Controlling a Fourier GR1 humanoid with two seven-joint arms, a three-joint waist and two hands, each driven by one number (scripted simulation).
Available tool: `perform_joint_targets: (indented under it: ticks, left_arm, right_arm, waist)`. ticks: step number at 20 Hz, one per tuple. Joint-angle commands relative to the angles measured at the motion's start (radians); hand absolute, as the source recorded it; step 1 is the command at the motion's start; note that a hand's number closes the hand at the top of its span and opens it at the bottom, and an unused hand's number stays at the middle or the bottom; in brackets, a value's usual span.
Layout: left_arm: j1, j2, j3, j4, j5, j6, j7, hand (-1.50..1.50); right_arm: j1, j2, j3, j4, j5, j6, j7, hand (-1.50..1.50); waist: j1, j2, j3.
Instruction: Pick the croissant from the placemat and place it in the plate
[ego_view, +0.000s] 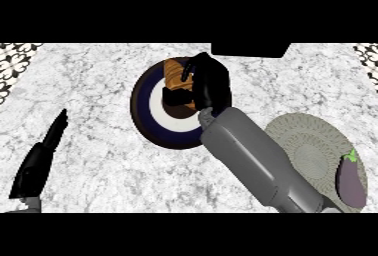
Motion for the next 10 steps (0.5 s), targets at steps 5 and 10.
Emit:
perform_joint_targets:
  ticks: [5, 10]
  left_arm:
    - [-0.045, -0.024, -0.016, 0.027, -0.029, 0.025, 0.012, 0.0]
    - [-0.019, -0.01, 0.001, 0.023, -0.015, 0.01, -0.005, 0.0]
  right_arm:
    - [-0.113, 0.002, 0.017, 0.256, -0.242, -0.222, -0.094, -1.5]
    - [-0.075, 0.002, 0.029, 0.19, -0.278, -0.423, -0.185, -1.5]
  waist:
    - [0.009, 0.004, 0.0]
    - [0.0, 0.001, 0.001]
